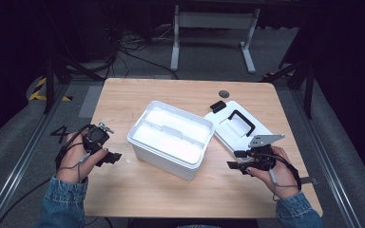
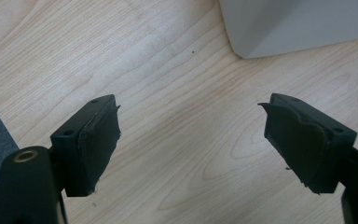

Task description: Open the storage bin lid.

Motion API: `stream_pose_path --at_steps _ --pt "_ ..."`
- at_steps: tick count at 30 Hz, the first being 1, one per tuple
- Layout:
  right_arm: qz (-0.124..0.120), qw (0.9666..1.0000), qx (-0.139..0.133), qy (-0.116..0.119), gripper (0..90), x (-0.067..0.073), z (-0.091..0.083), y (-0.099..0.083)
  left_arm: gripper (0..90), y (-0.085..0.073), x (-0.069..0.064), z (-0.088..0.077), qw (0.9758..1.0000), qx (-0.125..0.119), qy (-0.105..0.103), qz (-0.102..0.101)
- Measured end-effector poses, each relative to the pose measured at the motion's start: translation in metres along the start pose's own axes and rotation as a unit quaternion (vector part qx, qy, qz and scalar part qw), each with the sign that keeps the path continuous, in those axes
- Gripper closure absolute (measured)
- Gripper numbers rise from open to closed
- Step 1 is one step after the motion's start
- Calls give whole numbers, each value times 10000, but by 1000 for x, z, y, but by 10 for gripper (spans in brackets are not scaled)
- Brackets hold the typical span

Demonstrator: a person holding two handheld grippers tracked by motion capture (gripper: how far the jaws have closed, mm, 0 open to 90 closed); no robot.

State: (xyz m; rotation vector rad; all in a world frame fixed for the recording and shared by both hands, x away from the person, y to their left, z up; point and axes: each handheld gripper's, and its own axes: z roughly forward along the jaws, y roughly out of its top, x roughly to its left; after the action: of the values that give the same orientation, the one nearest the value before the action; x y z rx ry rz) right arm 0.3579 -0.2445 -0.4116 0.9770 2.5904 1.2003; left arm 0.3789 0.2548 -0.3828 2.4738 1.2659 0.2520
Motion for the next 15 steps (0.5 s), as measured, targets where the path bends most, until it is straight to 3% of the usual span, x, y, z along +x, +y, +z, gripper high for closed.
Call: stream_pose_path --at_steps 15 --pt "-142 9993 329 131 451 7 35 -15 188 1 0 2 10000 15 -10 1"
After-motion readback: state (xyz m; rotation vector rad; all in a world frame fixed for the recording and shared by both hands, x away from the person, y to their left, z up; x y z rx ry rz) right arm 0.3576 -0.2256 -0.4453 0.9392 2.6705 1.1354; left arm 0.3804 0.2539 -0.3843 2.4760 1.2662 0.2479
